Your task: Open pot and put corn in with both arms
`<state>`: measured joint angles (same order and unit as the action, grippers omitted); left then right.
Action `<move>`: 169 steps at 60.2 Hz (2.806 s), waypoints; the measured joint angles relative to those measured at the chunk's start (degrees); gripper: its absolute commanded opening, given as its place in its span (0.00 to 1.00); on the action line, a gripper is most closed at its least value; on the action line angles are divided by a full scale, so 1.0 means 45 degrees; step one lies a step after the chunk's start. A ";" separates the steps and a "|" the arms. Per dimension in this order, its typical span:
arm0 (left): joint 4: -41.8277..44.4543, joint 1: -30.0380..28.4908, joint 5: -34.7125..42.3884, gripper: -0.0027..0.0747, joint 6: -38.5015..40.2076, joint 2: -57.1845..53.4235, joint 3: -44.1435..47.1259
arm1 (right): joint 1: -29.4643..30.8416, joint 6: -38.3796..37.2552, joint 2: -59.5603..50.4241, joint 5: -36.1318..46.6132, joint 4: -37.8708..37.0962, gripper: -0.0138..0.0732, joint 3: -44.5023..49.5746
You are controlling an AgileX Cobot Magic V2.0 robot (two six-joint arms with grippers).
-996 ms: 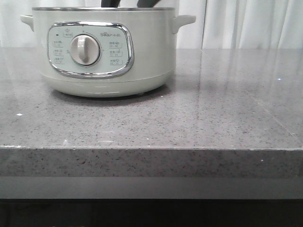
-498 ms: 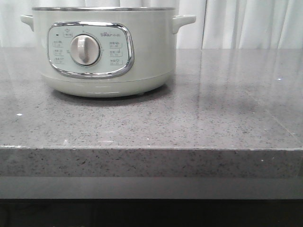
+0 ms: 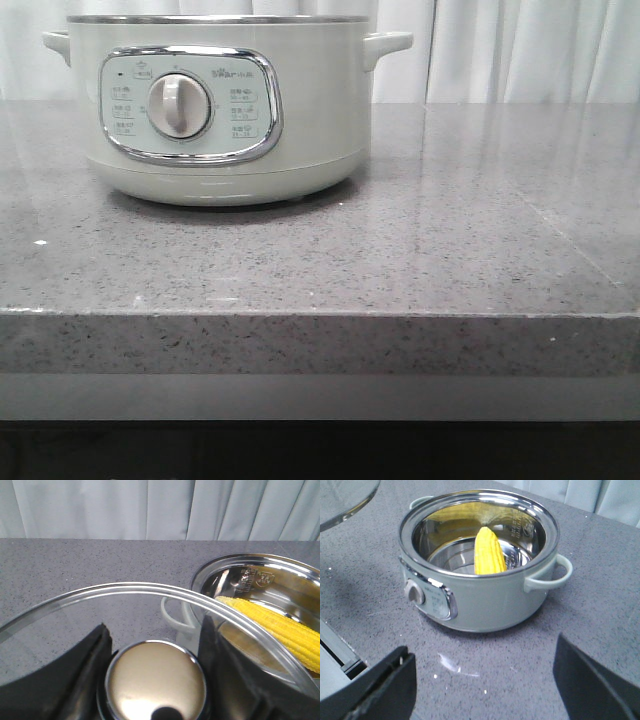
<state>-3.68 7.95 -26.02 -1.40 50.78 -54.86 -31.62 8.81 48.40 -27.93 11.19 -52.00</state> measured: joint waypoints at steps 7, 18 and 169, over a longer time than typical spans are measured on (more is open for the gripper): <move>0.0000 0.0000 0.0000 0.44 0.0000 0.0000 0.0000 | 0.0000 0.0000 -0.0892 0.0080 0.0000 0.83 0.0745; 0.0000 0.0000 0.0000 0.44 0.0000 0.0000 0.0000 | 0.0000 0.0000 -0.1354 0.0404 0.0000 0.83 0.0988; -0.0815 0.4295 0.3418 0.44 -0.0009 0.9749 -0.6005 | 0.0000 0.0000 -0.1354 0.0873 0.0000 0.83 0.0988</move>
<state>-7.35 27.28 -10.64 -1.44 94.65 -81.89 -31.62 8.81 42.30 -24.00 11.19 -47.55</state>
